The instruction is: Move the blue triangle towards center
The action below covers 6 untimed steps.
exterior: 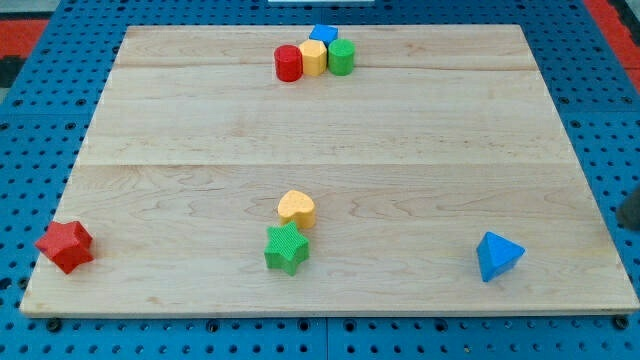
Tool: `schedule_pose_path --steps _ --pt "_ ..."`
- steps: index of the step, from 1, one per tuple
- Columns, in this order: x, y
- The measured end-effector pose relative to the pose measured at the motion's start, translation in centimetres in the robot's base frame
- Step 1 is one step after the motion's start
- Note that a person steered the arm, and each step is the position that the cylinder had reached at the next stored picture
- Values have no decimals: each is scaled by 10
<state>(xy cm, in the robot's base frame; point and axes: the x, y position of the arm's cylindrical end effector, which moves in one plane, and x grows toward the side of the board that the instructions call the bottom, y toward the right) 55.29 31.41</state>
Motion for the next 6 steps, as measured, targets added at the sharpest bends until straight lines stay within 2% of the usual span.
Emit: schedule_pose_path --steps 1,3,4,5,6 --pt "20 -81" --pt "19 -182" --pt "44 -165" --pt "53 -182" --pt "41 -224"
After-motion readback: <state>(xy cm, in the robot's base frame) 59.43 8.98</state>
